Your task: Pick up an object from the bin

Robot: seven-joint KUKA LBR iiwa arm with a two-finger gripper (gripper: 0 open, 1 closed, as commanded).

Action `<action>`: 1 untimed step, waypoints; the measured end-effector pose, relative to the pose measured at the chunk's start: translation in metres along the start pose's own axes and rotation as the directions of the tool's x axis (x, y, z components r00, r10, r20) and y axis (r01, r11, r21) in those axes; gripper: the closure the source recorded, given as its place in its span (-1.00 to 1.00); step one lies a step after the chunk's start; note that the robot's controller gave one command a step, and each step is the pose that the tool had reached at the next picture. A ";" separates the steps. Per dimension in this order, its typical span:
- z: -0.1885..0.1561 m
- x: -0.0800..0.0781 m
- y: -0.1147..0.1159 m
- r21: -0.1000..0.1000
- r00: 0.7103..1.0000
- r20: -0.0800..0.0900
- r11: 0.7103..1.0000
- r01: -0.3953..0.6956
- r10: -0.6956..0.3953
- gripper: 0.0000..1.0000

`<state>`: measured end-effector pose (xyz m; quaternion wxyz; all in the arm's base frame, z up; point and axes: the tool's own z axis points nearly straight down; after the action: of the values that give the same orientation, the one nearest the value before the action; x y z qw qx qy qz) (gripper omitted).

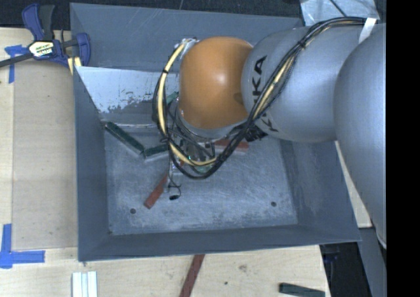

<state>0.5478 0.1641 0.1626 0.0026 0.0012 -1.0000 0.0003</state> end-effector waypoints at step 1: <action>-0.004 -0.002 0.000 -0.002 1.000 0.008 1.000 -0.002 0.002 -1.00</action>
Offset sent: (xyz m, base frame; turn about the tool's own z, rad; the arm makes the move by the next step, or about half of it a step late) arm 0.0113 -0.0247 -0.0848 -0.1395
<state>0.5498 0.1636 0.1670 -0.0014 0.0002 -1.0000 -0.0005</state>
